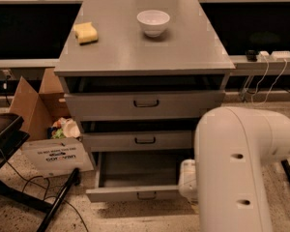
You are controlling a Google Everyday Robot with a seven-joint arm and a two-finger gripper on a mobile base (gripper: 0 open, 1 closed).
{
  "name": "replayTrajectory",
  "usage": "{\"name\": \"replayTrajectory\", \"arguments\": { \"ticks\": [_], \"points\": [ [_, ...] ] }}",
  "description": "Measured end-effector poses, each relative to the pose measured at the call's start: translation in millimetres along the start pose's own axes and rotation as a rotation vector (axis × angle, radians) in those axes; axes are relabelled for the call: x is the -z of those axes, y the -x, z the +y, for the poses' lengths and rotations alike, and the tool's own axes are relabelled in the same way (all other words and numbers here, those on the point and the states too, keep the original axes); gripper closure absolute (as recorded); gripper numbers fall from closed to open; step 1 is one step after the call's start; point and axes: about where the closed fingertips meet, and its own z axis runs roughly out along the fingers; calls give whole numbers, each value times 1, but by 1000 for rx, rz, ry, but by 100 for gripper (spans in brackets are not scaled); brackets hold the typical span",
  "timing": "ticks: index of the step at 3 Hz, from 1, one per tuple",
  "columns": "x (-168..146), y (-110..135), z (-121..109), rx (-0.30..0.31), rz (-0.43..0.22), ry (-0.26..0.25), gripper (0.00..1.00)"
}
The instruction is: Open bottom drawer
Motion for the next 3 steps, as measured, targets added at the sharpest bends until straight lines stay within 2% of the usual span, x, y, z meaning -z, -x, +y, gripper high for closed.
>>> {"name": "replayTrajectory", "arguments": {
  "ticks": [1,2,3],
  "points": [
    [24,77,-16,163,-65,-100,0],
    [27,127,-35,244,-111,-140,0],
    [9,152,-61,257,-155,-121,0]
  ]
}}
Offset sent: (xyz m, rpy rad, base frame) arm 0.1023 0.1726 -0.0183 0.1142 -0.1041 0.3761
